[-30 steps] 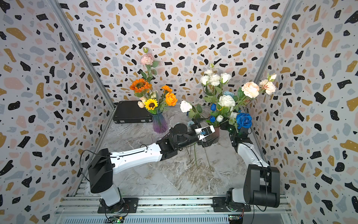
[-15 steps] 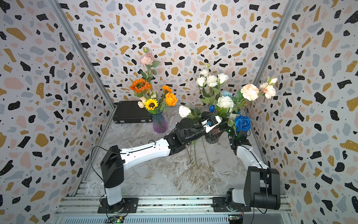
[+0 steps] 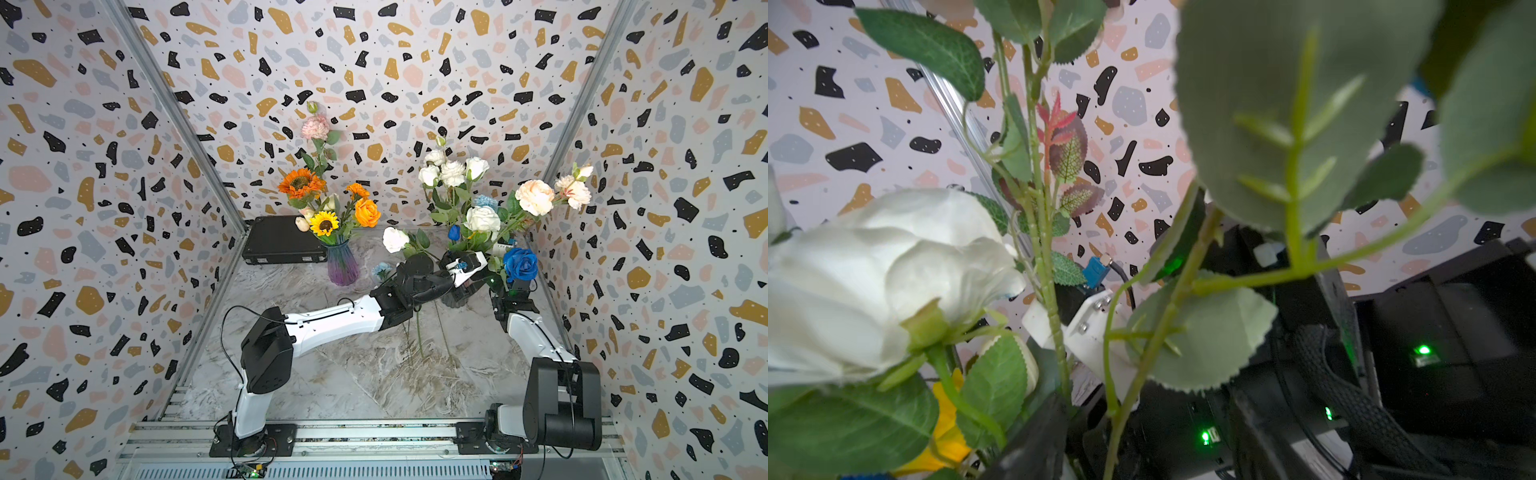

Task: Pick out blue flowers from the vase
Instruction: Pick up the flower from the vase.

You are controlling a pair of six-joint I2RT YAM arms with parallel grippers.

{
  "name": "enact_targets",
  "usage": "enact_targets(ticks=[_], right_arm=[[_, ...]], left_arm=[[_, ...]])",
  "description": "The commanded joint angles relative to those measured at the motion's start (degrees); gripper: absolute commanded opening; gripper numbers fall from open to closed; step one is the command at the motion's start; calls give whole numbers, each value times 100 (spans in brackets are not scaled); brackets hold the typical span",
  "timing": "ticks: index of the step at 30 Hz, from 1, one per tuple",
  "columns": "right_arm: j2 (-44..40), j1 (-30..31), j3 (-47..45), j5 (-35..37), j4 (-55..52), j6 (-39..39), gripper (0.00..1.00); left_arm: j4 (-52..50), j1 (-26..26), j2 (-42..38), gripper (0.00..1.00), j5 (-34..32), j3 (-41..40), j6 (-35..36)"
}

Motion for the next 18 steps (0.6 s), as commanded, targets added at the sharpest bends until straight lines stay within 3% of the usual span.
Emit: enact_targets(ticks=[1,6,9,11,18], right_arm=[[-116,59,-140,-87,-57,-115,28],[-129,74,-189,-104,-7,-78,28],[-158,69,-198,-48,-67,-102,28],[-145,67,-194,-25,-104,-123,28],[-44,70,-229,-100,88,12,28]], left_arm=[[262,-27,54,55,119,380,-50],[52,-42,235,39,150,744,-13],[16,-46,266,12,167,847,-12],[62,-53,222,3,208,819,-34],[131,-53,-35,0,318,676,-8]])
